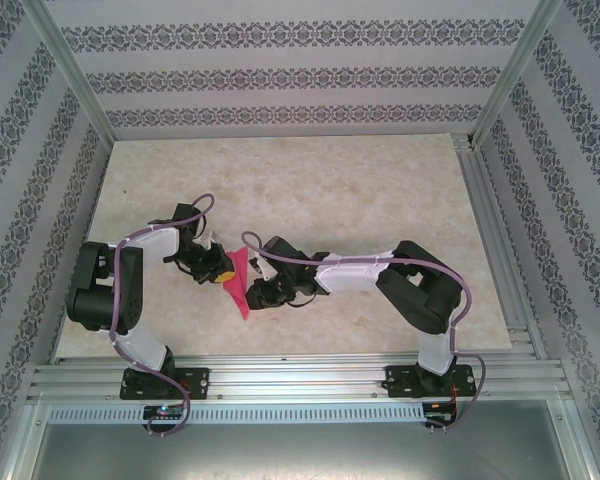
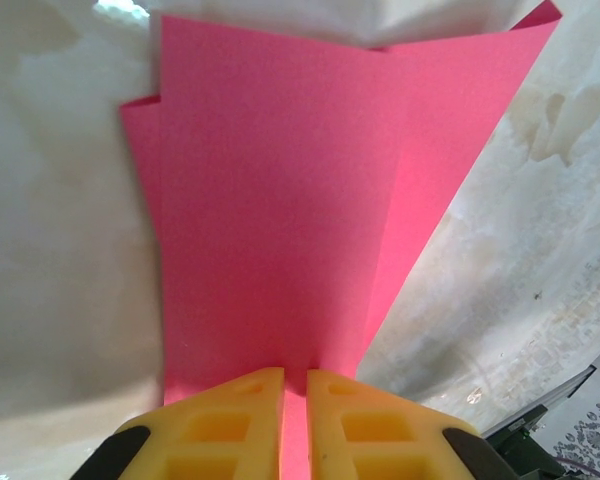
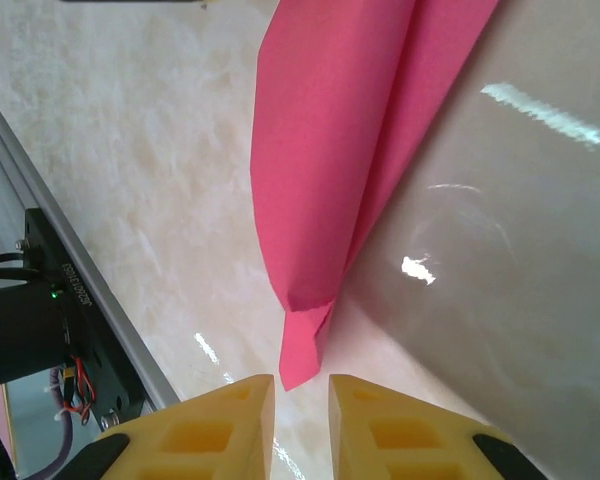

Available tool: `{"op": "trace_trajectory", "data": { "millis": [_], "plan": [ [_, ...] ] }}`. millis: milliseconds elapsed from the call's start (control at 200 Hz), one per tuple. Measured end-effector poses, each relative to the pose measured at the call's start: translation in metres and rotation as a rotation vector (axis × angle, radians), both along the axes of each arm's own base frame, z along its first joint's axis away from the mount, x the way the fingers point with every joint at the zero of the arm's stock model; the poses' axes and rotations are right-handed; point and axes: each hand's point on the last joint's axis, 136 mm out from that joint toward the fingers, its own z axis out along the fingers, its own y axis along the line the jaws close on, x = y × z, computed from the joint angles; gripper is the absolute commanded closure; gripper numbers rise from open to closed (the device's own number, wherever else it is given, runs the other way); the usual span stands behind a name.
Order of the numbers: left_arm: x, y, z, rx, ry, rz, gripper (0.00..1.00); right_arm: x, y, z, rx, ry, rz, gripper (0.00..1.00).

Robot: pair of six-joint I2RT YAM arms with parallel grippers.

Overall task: Fold a paper plane with a square sheet of paper (pick it up from the middle)
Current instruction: Fold the wing for the fifth time at the center of the table.

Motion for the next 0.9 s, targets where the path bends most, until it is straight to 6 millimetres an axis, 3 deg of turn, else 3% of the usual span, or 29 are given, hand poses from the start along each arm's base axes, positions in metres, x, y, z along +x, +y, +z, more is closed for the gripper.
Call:
{"op": "trace_trajectory", "data": {
  "millis": [375,714,904],
  "plan": [
    [0.0,0.0,0.0,-0.003,0.002,0.0,0.84,0.003,0.014,-0.013,-0.017,0.017,0.029,0.77],
    [0.0,-0.001,0.0,-0.004,0.002,-0.001,0.84,-0.001,0.014,-0.016,-0.039,0.019,0.053,1.0],
    [0.002,-0.006,0.004,-0.044,-0.003,0.002,0.81,-0.002,0.008,-0.017,-0.093,0.0,0.082,1.0]
  ]
}}
